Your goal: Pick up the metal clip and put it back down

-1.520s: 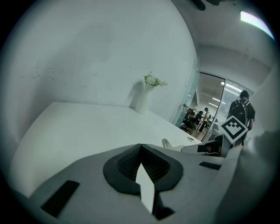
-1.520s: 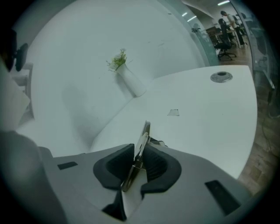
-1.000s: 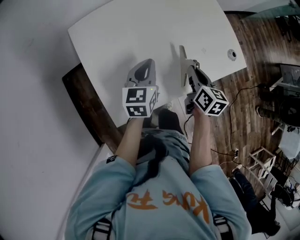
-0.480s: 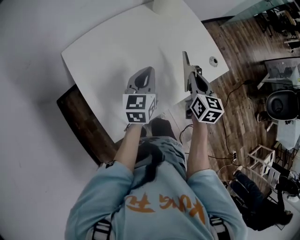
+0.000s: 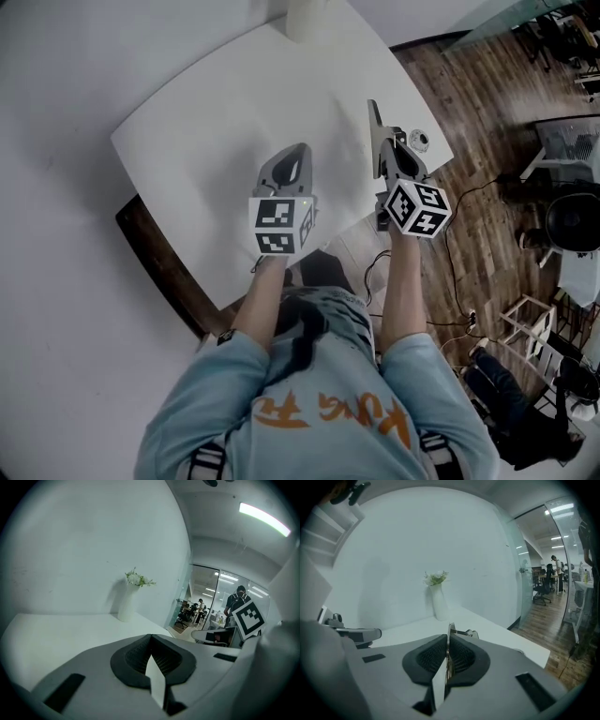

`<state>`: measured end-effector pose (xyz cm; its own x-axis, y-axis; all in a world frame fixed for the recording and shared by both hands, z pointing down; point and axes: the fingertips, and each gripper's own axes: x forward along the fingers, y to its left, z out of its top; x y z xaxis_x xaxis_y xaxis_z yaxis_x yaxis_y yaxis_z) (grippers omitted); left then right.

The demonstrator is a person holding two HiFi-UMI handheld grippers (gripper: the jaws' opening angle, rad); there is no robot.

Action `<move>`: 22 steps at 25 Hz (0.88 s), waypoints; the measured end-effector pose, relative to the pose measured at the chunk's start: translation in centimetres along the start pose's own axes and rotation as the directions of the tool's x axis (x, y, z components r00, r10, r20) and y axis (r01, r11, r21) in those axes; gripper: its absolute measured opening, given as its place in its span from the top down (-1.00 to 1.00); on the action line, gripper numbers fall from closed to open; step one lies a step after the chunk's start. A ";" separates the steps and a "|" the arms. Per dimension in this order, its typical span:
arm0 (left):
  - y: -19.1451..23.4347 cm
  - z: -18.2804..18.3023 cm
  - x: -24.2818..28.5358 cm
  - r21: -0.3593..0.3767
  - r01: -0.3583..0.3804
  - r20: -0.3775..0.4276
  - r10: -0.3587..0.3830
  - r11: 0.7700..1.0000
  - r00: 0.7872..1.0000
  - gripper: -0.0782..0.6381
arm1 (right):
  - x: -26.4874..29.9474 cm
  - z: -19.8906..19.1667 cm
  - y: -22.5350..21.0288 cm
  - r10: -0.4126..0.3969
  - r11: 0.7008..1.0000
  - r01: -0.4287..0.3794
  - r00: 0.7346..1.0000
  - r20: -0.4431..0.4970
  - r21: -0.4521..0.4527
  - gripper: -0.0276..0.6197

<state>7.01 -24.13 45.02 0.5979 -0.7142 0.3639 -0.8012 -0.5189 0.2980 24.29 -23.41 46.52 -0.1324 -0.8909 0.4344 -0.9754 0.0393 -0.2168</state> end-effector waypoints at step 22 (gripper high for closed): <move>-1.9 -1.8 13.7 -0.007 -0.171 -0.070 0.170 0.985 0.983 0.71 | 13.7 -0.7 -11.6 0.176 0.976 -0.162 0.980 -0.092 0.146 0.80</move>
<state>16.77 -32.10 51.08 0.4530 -0.7576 0.4700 -0.8915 -0.3855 0.2378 33.62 -35.76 55.58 -0.3177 -0.8246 0.4680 -0.9050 0.1164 -0.4092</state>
